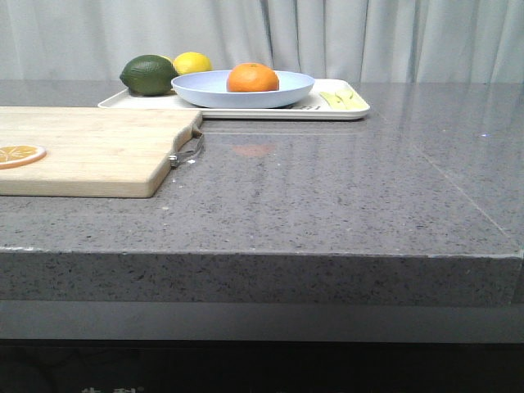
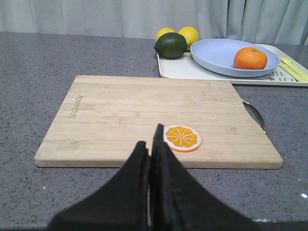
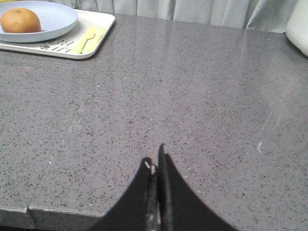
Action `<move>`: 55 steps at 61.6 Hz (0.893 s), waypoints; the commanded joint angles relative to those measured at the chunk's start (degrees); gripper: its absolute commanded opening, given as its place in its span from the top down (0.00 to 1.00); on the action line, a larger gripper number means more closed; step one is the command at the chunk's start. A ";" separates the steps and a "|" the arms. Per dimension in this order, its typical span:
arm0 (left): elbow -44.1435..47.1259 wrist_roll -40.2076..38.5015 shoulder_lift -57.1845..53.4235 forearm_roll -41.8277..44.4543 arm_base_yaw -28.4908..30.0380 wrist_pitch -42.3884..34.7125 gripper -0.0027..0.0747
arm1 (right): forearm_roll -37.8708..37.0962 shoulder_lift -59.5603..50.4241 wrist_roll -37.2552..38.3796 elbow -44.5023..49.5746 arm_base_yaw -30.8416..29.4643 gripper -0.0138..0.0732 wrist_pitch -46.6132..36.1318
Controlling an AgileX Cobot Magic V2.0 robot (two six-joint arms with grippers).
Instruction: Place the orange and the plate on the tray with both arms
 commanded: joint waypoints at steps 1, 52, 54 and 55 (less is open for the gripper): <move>-1.54 -0.48 0.73 -0.37 0.07 -4.73 0.99 | -0.39 0.58 0.00 -1.44 -0.33 0.97 -5.02; 22.54 -0.48 -8.50 -0.79 7.84 -24.53 0.99 | -0.39 0.58 0.00 -1.44 -0.33 0.97 -4.90; 23.86 -0.48 -8.50 -0.79 7.84 -26.30 0.99 | -0.39 0.58 0.00 -1.44 -0.33 0.97 -4.90; 24.10 -0.48 -8.50 -0.79 7.84 -27.03 0.99 | -0.39 0.58 0.00 -1.44 -0.33 0.97 -4.90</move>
